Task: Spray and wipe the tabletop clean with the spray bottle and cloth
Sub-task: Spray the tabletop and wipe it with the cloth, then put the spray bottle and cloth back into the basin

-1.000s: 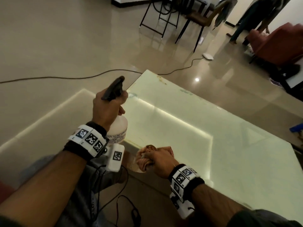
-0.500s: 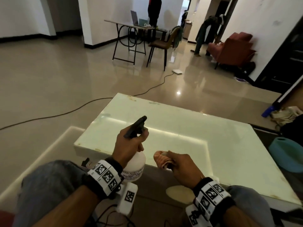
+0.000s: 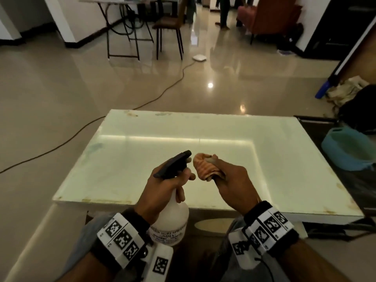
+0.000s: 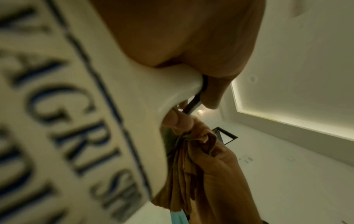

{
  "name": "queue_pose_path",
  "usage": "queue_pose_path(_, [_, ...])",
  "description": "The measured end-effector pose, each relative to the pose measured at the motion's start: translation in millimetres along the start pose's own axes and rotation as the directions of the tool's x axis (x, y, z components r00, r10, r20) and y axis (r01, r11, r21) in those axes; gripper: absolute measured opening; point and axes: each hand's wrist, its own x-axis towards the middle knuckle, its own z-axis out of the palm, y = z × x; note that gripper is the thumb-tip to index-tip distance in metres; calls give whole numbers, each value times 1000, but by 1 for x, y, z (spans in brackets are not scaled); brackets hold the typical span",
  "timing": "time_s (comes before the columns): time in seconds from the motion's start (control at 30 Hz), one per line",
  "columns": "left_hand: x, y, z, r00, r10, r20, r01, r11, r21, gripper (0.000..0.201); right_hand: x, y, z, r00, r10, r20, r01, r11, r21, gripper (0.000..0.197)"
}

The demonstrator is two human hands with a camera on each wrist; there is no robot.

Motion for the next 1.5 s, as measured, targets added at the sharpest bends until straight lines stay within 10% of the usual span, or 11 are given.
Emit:
queue_pose_path(0.23, [104,3,46,935,-146,324,157,988,-10,52,44,77,-33,999,13,-47,-6,990,138,36])
queue_pose_path(0.37, [145,36,72,881,-232,413,272,962,-40,53,65,72,-86,965,261,11,-257,941,222,50])
queue_pose_path(0.5, [169,90,90,831,-240,502,274,962,5,55,92,29,-153,854,513,91,-487,724,488,41])
queue_pose_path(0.7, [198,219,134,786,-143,602,145,988,45,49,140,-48,-263,648,754,106,-499,315,807,48])
queue_pose_path(0.83, [209,289,176,667,-106,738,87,994,65,46,147,-71,-321,459,865,202,-492,59,869,66])
queue_pose_path(1.0, [220,328,240,475,-121,872,33,992,120,43,128,-70,-393,400,848,347,-288,-243,926,76])
queue_pose_path(1.17, [238,333,331,388,-124,913,-46,987,153,44,85,-34,-453,422,870,255,-183,-194,964,76])
queue_pose_path(1.37, [266,308,458,364,-143,920,-129,971,202,51,62,40,-559,275,961,26,-574,142,807,52])
queue_pose_path(1.5, [289,285,544,397,-201,895,-108,959,263,53,41,119,-609,272,960,-69,-696,246,674,47])
